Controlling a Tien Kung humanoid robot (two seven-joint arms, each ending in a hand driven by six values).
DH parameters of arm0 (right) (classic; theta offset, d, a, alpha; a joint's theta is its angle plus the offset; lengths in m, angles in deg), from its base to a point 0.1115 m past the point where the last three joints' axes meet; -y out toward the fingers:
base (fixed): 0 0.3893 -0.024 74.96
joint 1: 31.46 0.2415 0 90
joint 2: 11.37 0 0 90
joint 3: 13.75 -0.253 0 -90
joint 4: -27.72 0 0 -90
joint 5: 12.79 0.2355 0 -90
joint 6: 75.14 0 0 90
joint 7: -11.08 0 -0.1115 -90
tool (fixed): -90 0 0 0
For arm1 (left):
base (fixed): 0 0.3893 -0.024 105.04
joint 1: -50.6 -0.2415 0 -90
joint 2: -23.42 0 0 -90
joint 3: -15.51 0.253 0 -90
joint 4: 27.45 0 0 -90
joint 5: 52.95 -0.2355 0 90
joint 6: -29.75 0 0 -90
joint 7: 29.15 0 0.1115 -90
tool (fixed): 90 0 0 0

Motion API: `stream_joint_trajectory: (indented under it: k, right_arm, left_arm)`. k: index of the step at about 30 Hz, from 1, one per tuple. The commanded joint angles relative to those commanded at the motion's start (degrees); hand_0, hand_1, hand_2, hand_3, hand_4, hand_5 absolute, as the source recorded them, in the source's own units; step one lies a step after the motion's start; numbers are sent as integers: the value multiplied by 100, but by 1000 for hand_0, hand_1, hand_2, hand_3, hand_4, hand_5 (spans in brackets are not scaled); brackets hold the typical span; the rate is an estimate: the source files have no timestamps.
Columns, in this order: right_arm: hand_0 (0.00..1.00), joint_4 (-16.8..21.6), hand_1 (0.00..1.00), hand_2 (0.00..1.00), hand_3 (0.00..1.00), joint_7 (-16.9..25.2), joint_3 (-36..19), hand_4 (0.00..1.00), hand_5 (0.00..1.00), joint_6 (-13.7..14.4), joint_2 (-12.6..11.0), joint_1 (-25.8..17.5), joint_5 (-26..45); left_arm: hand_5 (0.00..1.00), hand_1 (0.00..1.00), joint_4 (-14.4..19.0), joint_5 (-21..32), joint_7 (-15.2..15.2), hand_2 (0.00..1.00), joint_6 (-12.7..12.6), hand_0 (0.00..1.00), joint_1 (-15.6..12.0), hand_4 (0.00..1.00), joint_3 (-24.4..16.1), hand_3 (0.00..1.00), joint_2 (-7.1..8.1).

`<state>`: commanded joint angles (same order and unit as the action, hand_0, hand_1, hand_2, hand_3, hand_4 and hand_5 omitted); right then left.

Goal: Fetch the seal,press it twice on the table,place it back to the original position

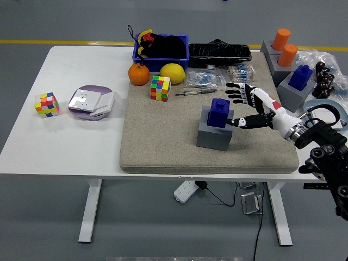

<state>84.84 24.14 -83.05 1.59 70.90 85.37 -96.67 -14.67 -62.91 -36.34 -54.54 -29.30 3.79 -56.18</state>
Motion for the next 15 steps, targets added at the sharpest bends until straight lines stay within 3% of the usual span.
stream_joint_trajectory:
  k: [9,10,15]
  right_arm:
    - [775,-96,766,771,855,101,221,874,2,157,99,115,-10]
    - [755,-109,731,743,818,119,245,816,2,187,109,120,-15]
    - [755,-157,731,743,818,167,330,816,2,254,125,118,6]
  left_arm:
    - [415,814,0,14,-2,785,4,811,-1,792,19,835,-2]
    - [416,813,1,12,-2,785,4,811,-1,792,16,836,-3]
    - [416,813,1,17,-1,785,7,811,-5,792,21,836,-7]
